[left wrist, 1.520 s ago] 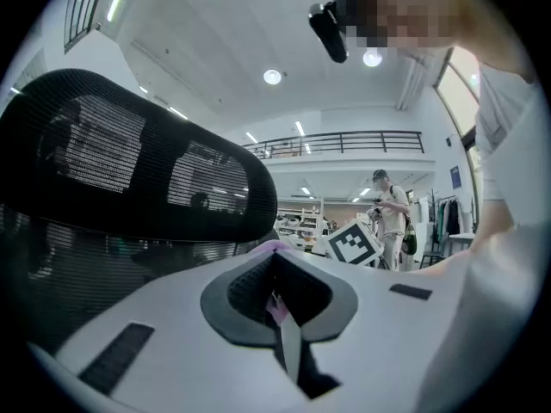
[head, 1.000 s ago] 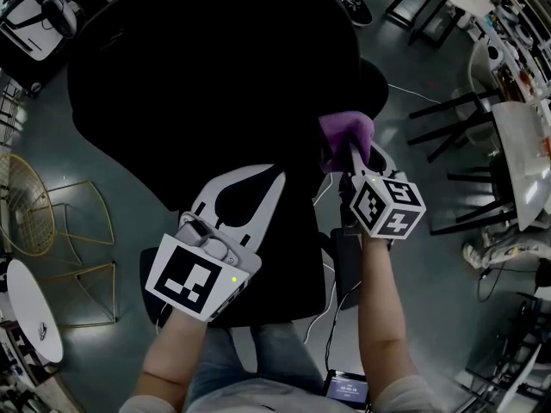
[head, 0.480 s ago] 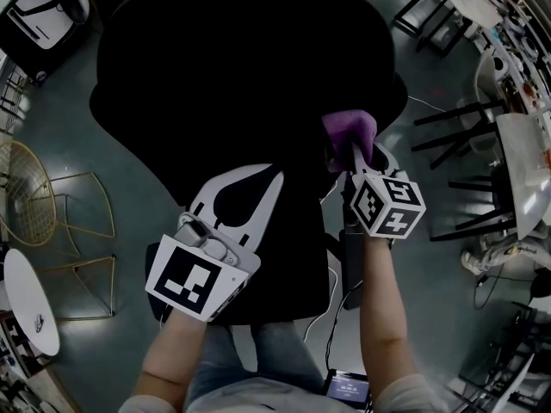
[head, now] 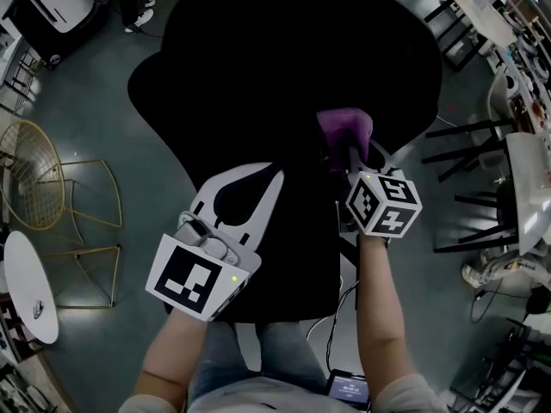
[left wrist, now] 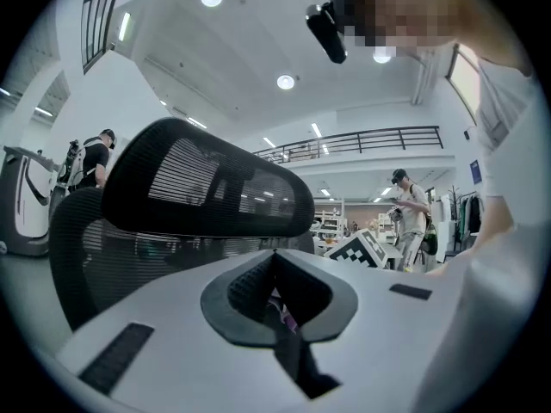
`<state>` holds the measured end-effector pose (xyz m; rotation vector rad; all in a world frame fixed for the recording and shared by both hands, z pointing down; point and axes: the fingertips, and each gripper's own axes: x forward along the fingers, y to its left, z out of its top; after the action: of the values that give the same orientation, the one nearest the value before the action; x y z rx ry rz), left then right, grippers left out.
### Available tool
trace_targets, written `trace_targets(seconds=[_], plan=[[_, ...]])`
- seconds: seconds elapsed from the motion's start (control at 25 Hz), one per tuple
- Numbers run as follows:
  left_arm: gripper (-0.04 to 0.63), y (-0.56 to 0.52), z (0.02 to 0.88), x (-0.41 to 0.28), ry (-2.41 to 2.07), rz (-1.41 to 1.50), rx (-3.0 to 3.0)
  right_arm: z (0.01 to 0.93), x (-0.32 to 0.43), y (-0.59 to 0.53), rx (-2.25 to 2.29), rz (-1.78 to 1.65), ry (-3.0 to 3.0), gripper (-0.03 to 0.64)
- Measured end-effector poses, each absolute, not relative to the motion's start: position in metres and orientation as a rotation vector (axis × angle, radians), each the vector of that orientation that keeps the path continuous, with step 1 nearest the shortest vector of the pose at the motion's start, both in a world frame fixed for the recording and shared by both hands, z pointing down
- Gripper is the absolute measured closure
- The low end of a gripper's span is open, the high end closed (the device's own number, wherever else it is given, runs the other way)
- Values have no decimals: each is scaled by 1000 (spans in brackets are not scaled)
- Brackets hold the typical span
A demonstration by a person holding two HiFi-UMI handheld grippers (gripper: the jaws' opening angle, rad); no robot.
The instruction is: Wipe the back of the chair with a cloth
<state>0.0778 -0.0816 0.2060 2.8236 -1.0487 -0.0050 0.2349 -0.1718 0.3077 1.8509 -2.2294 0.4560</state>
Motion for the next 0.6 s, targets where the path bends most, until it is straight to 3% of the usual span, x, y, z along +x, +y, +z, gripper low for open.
trace_targets(seconds=[0.6], plan=[[583,-86,200,-7,-1141,-17,2792,307,146,-185,1794,458,-2254,565]])
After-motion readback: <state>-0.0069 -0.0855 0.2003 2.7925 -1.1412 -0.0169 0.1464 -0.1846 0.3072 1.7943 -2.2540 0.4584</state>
